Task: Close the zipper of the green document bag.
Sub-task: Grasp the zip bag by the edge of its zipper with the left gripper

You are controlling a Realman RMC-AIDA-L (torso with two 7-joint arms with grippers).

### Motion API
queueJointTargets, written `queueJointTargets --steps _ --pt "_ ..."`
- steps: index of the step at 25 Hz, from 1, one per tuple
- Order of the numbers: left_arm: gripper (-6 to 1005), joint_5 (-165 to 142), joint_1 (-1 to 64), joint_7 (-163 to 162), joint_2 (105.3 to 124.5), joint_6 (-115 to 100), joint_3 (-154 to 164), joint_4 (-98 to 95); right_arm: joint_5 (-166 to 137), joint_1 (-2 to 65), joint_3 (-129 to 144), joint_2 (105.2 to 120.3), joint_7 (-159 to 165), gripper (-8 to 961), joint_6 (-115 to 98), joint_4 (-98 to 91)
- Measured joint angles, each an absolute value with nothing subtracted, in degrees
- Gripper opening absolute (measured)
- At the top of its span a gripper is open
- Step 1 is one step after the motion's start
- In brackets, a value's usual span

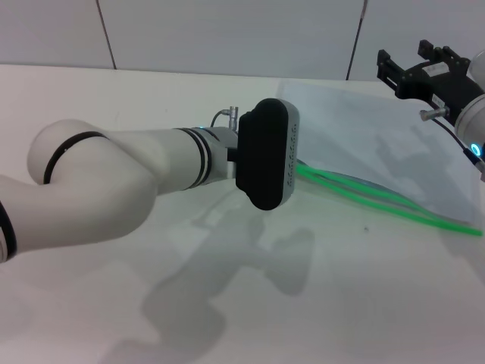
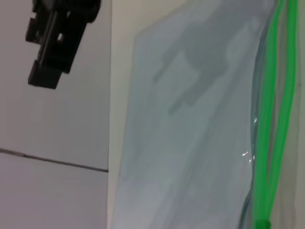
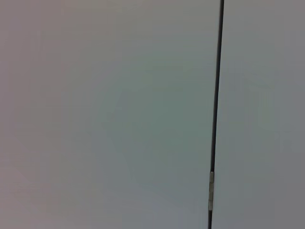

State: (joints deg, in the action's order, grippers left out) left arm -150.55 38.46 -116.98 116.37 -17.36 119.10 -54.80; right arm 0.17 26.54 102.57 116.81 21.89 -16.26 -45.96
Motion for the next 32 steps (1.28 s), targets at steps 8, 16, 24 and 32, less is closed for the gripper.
queueJointTargets --steps 8,16,24,32 --pt "631 -150.55 38.85 -116.98 116.37 -15.18 120.03 -53.28 0.17 26.55 102.57 116.86 21.93 728 -16.26 -46.21" --pt "592 -150.41 40.11 -116.98 116.44 -12.37 121.14 -50.52 0.17 26.54 102.69 116.84 22.59 725 -16.26 -46.32" --pt "532 -150.38 40.28 -116.98 116.45 -10.84 121.64 -50.01 0.17 26.54 102.98 116.81 22.67 723 -16.26 -46.42" --pt "508 -148.96 41.39 -117.04 116.46 -10.25 122.68 -48.35 0.17 26.54 103.03 116.80 22.68 721 -16.26 -46.42"
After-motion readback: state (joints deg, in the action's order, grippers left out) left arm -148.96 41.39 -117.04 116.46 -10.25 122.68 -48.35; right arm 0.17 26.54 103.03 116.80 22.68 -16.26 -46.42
